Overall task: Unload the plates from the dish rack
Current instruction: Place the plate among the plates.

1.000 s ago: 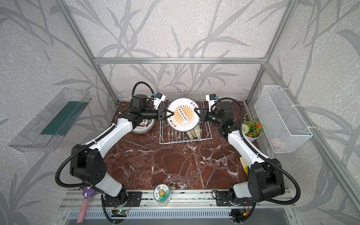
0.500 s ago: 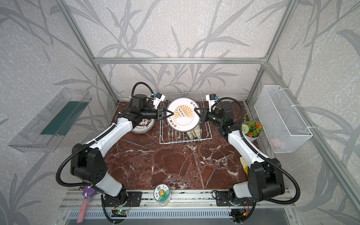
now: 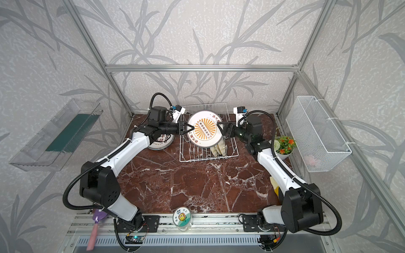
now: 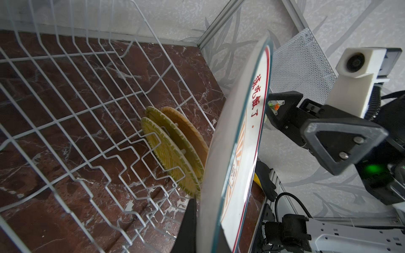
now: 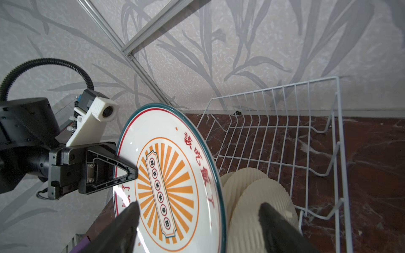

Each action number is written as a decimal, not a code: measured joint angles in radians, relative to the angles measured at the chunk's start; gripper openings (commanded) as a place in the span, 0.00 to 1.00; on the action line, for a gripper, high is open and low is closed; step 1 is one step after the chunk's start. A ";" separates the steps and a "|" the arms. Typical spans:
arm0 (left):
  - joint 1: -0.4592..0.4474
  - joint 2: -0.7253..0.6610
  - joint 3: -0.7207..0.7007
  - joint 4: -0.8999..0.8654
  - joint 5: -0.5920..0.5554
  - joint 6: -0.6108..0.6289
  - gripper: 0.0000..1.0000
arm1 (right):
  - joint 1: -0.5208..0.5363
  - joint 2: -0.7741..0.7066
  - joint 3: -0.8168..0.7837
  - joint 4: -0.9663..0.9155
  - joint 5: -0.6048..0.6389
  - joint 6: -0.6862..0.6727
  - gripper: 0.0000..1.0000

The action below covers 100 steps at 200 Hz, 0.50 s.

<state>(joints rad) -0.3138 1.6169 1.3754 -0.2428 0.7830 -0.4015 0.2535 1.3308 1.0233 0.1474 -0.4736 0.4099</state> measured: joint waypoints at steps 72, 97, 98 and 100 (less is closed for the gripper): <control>0.109 -0.120 0.000 -0.042 -0.151 -0.093 0.00 | 0.023 -0.095 0.000 -0.117 0.081 -0.161 0.99; 0.180 -0.147 -0.003 -0.043 -0.197 -0.120 0.00 | 0.062 -0.115 0.000 -0.129 0.072 -0.240 0.99; 0.181 -0.148 -0.003 -0.044 -0.198 -0.121 0.00 | 0.063 -0.115 0.000 -0.129 0.072 -0.242 0.99; 0.186 -0.149 -0.003 -0.045 -0.202 -0.123 0.00 | 0.066 -0.116 0.000 -0.130 0.070 -0.248 0.99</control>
<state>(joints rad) -0.1280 1.4681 1.3720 -0.2874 0.5808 -0.5243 0.3191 1.2144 1.0233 0.0177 -0.4038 0.1623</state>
